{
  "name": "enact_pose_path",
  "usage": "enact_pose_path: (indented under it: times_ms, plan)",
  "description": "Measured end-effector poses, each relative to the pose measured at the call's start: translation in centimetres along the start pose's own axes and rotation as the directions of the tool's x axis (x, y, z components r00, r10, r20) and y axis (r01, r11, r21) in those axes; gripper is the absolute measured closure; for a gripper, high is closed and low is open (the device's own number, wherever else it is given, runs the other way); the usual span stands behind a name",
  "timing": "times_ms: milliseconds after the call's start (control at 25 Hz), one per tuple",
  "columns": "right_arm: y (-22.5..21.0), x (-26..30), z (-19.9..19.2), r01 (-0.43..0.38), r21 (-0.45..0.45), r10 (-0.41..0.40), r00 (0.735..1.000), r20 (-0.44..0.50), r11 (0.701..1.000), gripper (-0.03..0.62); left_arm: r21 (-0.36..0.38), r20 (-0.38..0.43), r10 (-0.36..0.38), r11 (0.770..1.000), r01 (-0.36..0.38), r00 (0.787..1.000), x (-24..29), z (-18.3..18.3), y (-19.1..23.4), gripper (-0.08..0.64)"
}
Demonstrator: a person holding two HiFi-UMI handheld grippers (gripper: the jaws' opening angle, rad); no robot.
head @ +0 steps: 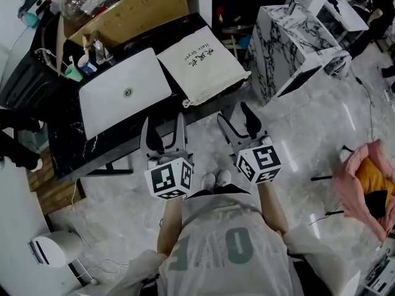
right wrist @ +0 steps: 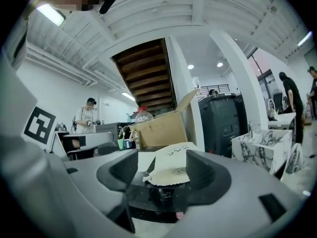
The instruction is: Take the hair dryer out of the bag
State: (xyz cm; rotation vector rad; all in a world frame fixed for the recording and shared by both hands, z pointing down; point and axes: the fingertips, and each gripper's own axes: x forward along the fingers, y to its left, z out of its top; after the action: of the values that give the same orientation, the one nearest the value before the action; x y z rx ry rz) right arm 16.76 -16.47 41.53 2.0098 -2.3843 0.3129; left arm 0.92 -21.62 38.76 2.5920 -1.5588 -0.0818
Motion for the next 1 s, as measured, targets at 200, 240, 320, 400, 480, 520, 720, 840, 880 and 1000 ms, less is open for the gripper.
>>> enact_pose_path:
  times_ms: [200,240,320,400,480,520,720,840,880,1000]
  plan:
    - [0.7,-0.1,0.0,0.021,-0.027,-0.021,1.000,-0.008,0.999,0.304,-0.020,0.007,-0.055,0.998,0.056,0.998,-0.1,0.1,-0.1,0.258]
    - [0.7,-0.1,0.1,0.027,-0.032,-0.027,1.000,-0.003,0.999,0.304,-0.027,0.010,-0.063,0.998,0.063,0.998,-0.2,0.0,0.0,0.258]
    - [0.7,-0.1,0.3,0.036,-0.037,-0.035,0.999,0.007,0.999,0.304,-0.038,0.005,-0.068,0.997,0.068,0.998,-0.2,-0.3,0.3,0.258]
    - [0.6,-0.2,0.4,0.038,-0.040,-0.038,0.999,0.009,0.998,0.304,-0.049,-0.010,-0.064,0.997,0.064,0.998,-0.4,-0.7,0.5,0.258]
    - [0.1,-0.2,0.7,0.035,-0.047,-0.035,0.999,0.012,0.998,0.304,-0.049,-0.011,-0.058,0.997,0.057,0.998,-0.5,-0.7,0.3,0.258]
    - [-0.4,0.0,0.9,0.030,-0.050,-0.030,0.999,0.017,0.998,0.304,-0.044,-0.003,-0.053,0.998,0.053,0.999,-0.4,-0.4,0.1,0.258]
    - [-2.9,1.1,1.6,-0.013,-0.100,0.016,0.999,0.028,0.995,0.304,-0.043,0.028,0.017,0.999,-0.016,0.999,0.8,0.0,-1.1,0.258]
    - [-5.0,1.5,1.5,-0.053,-0.168,0.054,0.999,0.000,0.984,0.304,-0.052,0.031,0.074,0.996,-0.072,0.997,1.8,-0.5,-2.4,0.258]
    - [-5.8,1.5,1.5,-0.067,-0.184,0.066,0.998,-0.014,0.981,0.304,-0.054,0.030,0.086,0.995,-0.084,0.996,2.2,-0.7,-3.2,0.258]
    - [-8.5,1.5,1.3,-0.098,-0.217,0.091,0.995,-0.044,0.971,0.305,-0.051,0.038,0.108,0.993,-0.106,0.993,3.1,-0.6,-5.7,0.258]
